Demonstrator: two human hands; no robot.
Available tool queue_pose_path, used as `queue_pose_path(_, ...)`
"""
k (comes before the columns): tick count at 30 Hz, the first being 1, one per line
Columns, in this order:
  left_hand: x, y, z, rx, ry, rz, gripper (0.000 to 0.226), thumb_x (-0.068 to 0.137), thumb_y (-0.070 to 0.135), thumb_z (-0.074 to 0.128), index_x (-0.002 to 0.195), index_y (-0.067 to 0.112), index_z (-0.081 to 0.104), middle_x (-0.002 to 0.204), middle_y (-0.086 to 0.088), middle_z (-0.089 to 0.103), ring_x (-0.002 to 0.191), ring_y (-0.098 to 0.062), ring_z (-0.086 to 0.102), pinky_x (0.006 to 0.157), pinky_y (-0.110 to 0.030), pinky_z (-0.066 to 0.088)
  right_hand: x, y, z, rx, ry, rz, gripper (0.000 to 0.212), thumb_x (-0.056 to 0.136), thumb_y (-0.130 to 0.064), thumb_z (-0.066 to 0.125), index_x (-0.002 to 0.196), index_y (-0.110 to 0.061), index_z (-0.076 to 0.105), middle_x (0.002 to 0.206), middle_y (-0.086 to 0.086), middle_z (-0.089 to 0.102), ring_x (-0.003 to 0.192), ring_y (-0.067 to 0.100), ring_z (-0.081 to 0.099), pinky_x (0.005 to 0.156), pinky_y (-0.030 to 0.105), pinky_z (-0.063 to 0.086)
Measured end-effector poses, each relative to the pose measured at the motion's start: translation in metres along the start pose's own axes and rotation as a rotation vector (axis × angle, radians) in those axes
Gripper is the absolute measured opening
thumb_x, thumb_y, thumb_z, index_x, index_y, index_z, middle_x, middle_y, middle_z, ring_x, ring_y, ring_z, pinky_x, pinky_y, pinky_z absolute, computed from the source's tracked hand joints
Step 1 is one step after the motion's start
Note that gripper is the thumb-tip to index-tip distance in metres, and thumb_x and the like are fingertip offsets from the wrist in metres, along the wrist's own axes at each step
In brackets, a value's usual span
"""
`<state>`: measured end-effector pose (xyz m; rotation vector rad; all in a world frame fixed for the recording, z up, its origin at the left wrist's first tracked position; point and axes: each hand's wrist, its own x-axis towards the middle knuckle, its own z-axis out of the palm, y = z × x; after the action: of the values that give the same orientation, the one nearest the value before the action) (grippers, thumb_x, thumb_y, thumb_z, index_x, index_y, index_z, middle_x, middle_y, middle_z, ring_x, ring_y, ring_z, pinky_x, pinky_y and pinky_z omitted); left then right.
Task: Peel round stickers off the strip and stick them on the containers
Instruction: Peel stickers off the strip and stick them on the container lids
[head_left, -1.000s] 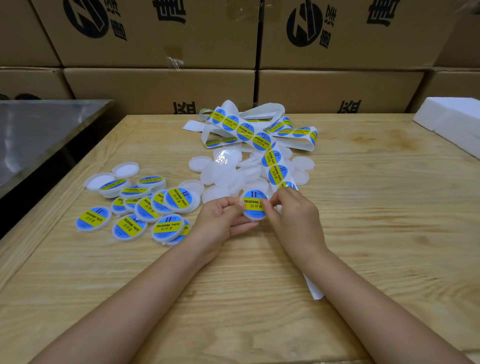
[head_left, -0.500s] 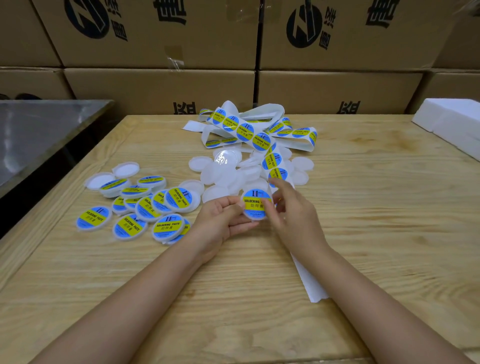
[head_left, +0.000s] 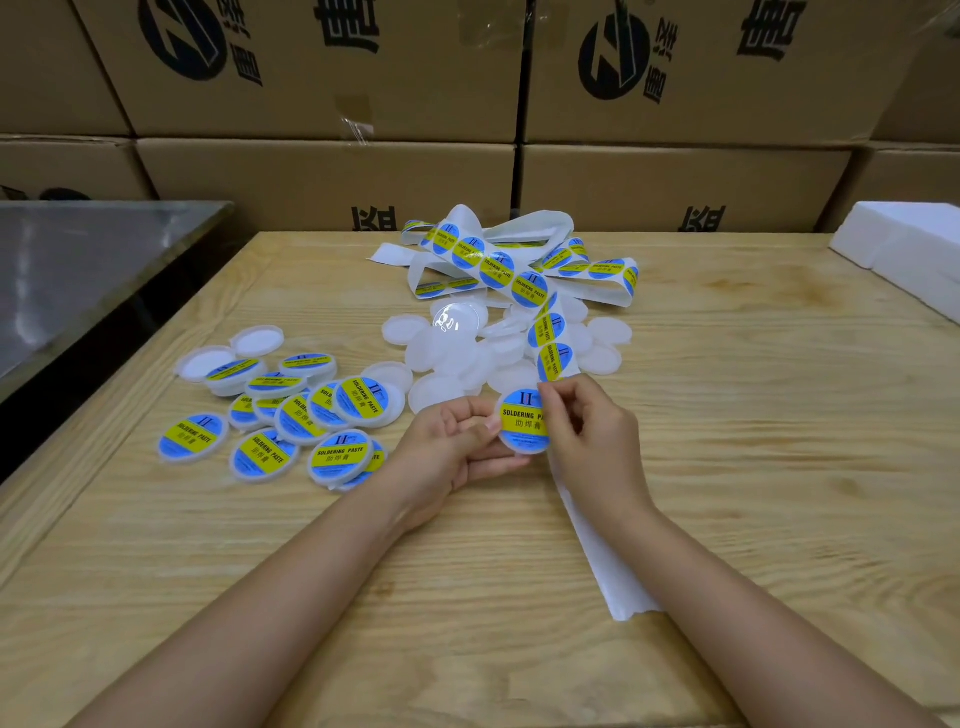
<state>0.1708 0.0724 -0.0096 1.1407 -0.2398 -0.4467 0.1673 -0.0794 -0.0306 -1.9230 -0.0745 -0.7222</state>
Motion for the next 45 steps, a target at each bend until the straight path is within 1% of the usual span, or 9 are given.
queue_pose_path(5,0.001,-0.004,0.000,0.023,0.004,0.028,0.007,0.081,0.008,0.055,0.087,0.004,0.056,0.074,-0.009,0.072,0.075,-0.020,0.071,0.070,-0.031,0.058,-0.003,-0.005,0.003,-0.073,-0.033,0.063,0.030,0.077,-0.042,0.071,0.085,-0.018,0.053,0.070,-0.007,0.063,0.065,0.008,0.059,0.060,0.026,0.044)
queue_pose_path(8,0.002,-0.004,0.000,0.012,0.007,0.044,0.010,0.075,0.012,0.059,0.081,0.006,0.055,0.070,-0.008,0.070,0.072,-0.017,0.070,0.066,-0.030,0.058,-0.005,-0.008,0.004,-0.093,-0.057,0.068,0.036,0.074,-0.047,0.072,0.088,-0.023,0.048,0.079,-0.014,0.061,0.073,0.002,0.058,0.061,0.016,0.043)
queue_pose_path(19,0.003,-0.004,0.000,-0.014,0.036,0.031,0.019,0.074,0.012,0.059,0.090,0.002,0.061,0.076,-0.011,0.073,0.070,-0.019,0.071,0.061,-0.027,0.057,0.004,-0.005,-0.003,0.070,-0.075,0.052,0.029,0.093,-0.025,0.056,0.066,-0.029,0.046,0.056,-0.008,0.058,0.052,0.005,0.051,0.052,0.016,0.038)
queue_pose_path(25,0.004,-0.001,-0.005,-0.101,0.082,0.015,0.013,0.088,0.004,0.049,0.094,0.000,0.059,0.079,-0.010,0.073,0.072,-0.019,0.071,0.060,-0.026,0.057,0.003,-0.006,-0.002,0.206,-0.203,0.030,0.008,0.089,-0.027,0.056,0.089,-0.035,0.054,0.082,-0.015,0.066,0.079,0.007,0.063,0.073,0.027,0.050)
queue_pose_path(29,0.004,0.000,-0.005,-0.122,0.110,0.012,0.014,0.083,0.010,0.053,0.093,0.002,0.059,0.078,-0.010,0.072,0.067,-0.015,0.070,0.060,-0.024,0.057,-0.003,-0.009,0.001,0.173,-0.335,0.031,0.049,0.069,-0.036,0.075,0.108,-0.036,0.046,0.096,-0.027,0.060,0.090,-0.005,0.060,0.075,0.010,0.045)
queue_pose_path(32,0.004,0.001,-0.005,-0.100,0.115,0.001,0.021,0.074,0.016,0.058,0.091,0.004,0.056,0.077,-0.011,0.069,0.064,-0.014,0.068,0.061,-0.022,0.057,-0.005,-0.006,0.002,0.168,-0.345,0.069,0.062,0.067,-0.030,0.083,0.112,-0.037,0.041,0.104,-0.022,0.058,0.098,-0.005,0.058,0.085,0.016,0.045)
queue_pose_path(39,0.003,0.000,-0.004,-0.106,0.068,0.018,0.018,0.075,0.013,0.058,0.089,0.002,0.058,0.078,-0.011,0.073,0.070,-0.017,0.071,0.061,-0.026,0.056,0.000,-0.006,0.000,0.369,-0.299,0.153,0.048,0.057,-0.041,0.080,0.096,-0.037,0.053,0.088,-0.009,0.070,0.084,0.009,0.066,0.074,0.027,0.052)
queue_pose_path(43,0.002,0.002,-0.004,-0.106,0.044,-0.006,0.024,0.077,0.013,0.057,0.098,0.001,0.060,0.084,-0.010,0.073,0.075,-0.020,0.071,0.062,-0.027,0.057,0.004,-0.007,0.000,0.378,-0.210,0.160,0.011,0.074,-0.038,0.068,0.082,-0.041,0.061,0.080,-0.004,0.072,0.078,0.017,0.067,0.075,0.043,0.052)
queue_pose_path(45,0.002,0.003,-0.003,-0.089,0.040,-0.024,0.026,0.076,0.015,0.058,0.099,0.002,0.060,0.084,-0.009,0.073,0.073,-0.019,0.071,0.060,-0.027,0.056,0.005,-0.008,-0.002,0.328,-0.150,0.144,0.008,0.082,-0.038,0.059,0.074,-0.037,0.060,0.069,-0.006,0.069,0.065,0.012,0.064,0.062,0.036,0.049)
